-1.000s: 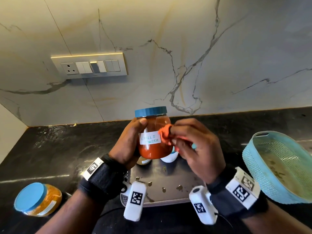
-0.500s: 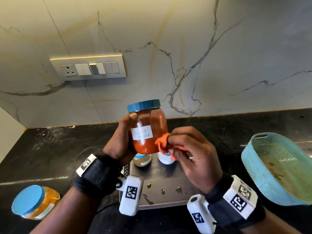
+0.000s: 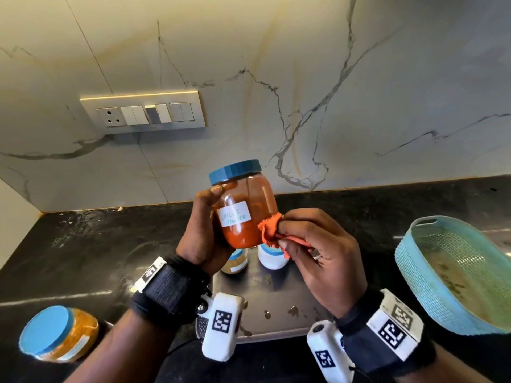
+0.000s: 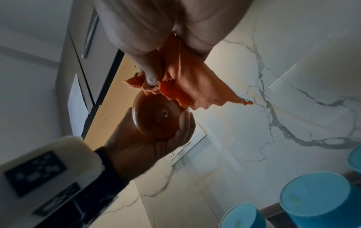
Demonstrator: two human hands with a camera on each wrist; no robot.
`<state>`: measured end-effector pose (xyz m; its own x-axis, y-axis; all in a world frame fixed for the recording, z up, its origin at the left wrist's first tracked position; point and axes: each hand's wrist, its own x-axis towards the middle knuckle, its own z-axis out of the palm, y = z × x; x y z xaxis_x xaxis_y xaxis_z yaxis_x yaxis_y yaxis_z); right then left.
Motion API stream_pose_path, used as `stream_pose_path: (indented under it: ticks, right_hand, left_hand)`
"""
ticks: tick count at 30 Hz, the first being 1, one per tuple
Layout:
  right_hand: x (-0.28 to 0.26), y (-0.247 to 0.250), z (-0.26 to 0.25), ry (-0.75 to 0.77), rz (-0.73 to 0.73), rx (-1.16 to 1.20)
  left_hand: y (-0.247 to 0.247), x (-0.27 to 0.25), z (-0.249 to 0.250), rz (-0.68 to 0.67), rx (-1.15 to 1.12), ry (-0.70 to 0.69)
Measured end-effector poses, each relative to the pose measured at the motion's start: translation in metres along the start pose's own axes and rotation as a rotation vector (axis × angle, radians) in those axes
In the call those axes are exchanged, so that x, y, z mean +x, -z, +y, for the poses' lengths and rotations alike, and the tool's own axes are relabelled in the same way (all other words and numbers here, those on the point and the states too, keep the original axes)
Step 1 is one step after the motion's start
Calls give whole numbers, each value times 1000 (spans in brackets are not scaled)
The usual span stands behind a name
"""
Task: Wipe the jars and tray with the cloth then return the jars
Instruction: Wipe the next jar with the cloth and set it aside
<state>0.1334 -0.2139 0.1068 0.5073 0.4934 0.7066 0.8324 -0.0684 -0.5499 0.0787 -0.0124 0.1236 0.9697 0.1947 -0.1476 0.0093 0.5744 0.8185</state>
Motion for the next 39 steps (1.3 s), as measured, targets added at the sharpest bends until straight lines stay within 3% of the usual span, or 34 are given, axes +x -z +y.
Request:
stream_pose_path:
  ticks: [6,10,12,16,23,29,34,39]
  right_hand:
    - [1,-6,4,81,-54,-198]
    - [4,-6,3,139,-72,-194]
    - [17,-2,5,85,-22,-159]
    - [42,5,13,-41,55,-73]
    - [-1,-5,-4,93,-46,-157]
    - [33,4,-4,4,77,-189]
    - [52,4,-23,150,-159,-394]
    - [45,8,-10,89,-61,-295]
  left_hand:
    - [-1,2,-4,45,181,-37]
    - [6,8,-11,44,385,-132]
    - [7,10,-14,33,411,-133]
    - [3,8,-19,37,435,-171]
    - [2,4,-13,23,356,-226]
    - [2,4,-21,-37,440,-262]
    - [5,3,-18,0,468,-303]
    - [1,4,-21,24,436,-264]
